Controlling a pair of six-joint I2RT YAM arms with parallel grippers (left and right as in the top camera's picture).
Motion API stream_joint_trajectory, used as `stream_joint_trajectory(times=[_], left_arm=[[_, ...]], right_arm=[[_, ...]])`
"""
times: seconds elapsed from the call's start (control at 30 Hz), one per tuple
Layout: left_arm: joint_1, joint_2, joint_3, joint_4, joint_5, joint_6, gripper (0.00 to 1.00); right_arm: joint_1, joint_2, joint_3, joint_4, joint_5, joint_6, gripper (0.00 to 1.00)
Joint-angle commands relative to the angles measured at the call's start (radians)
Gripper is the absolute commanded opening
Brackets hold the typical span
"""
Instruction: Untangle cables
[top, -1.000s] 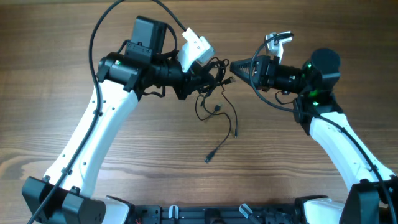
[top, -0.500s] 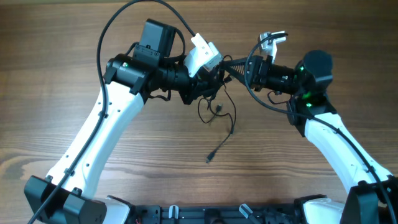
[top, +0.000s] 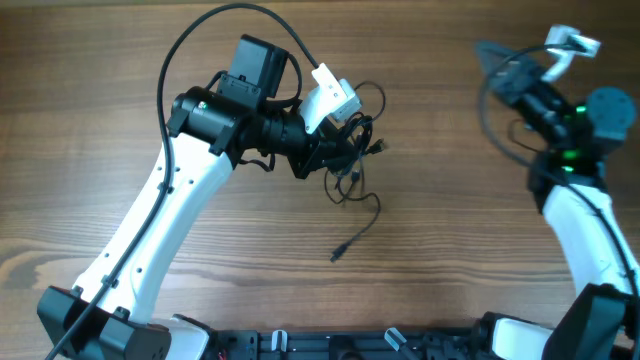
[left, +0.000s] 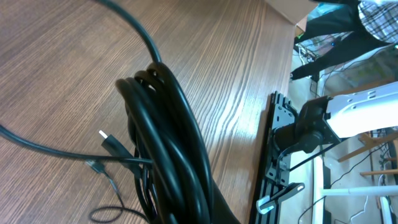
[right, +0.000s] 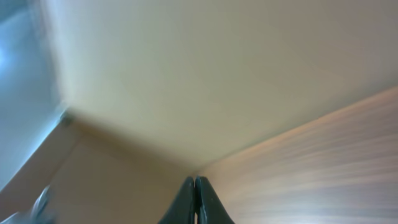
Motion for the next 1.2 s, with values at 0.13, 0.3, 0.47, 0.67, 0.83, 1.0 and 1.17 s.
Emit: stream_joint_trajectory(times=[0.13,0.3,0.47,0.67,0.83,1.0,1.17], left_arm=[[0.005,-0.010,-0.008,0.013,0.002,0.016,0.04],[0.006,-0.010,-0.008,0.035,0.150,0.017,0.04],[0.034,-0.010,-0.008,0.062,0.367,0.017,0.04],[0.035,-0.010,-0.008,0.061,0.354,0.020,0.04],[0.055,-0.010,-0.008,0.061,0.349,0.019,0.04],[0.035,-0.010,-0.008,0.061,0.349,0.019,0.04],[0.000,-0.010,-0.008,0.061,0.350,0.019,0.04]], right_arm=[[0.026,-0.004,0.014,-0.351,-0.128,-0.256,0.45],[0.247,0.027,0.014,-0.408,-0.182,-0.466,0.63],[0.265,0.122,0.014,-0.215,-0.350,-0.470,0.72],[0.259,0.155,0.014,-0.008,-0.599,-0.359,0.71],[0.251,0.155,0.014,0.105,-0.609,-0.233,0.79],[0.306,0.156,0.014,0.106,-0.423,-0.191,0.88],[0.320,0.156,0.014,0.138,-0.296,-0.135,0.95]])
